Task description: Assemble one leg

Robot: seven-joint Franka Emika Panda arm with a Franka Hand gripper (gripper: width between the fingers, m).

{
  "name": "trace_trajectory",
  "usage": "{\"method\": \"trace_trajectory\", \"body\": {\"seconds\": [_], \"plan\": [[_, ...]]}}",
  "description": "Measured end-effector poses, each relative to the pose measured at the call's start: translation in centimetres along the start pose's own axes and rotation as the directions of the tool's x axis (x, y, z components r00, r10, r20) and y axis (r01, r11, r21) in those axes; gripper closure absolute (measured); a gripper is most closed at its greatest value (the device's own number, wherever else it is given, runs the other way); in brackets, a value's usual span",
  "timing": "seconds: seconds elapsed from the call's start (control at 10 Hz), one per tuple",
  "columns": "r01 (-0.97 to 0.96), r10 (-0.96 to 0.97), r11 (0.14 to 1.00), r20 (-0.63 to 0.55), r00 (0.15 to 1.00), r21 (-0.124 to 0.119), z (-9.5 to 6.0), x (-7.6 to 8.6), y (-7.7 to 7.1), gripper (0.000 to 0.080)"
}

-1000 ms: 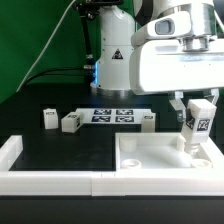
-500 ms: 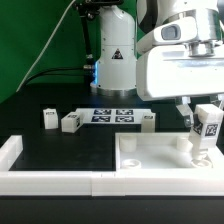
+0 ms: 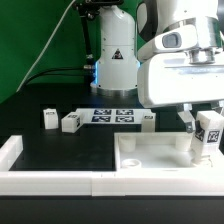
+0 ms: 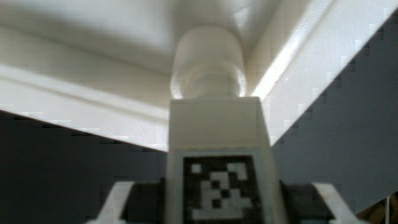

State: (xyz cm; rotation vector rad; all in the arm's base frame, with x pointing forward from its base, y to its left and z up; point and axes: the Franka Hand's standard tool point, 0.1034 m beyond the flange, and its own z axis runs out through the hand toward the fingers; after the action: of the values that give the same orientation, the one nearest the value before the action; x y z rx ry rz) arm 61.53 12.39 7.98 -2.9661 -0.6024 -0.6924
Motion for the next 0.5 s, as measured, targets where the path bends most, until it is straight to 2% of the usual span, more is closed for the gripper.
{"method": "trace_trajectory", "body": {"seconds": [0.5], "plan": [[0.002, -0.002, 1.0, 0.006, 1.0, 0.002, 0.52, -0.85, -0.11, 0.0508]]}}
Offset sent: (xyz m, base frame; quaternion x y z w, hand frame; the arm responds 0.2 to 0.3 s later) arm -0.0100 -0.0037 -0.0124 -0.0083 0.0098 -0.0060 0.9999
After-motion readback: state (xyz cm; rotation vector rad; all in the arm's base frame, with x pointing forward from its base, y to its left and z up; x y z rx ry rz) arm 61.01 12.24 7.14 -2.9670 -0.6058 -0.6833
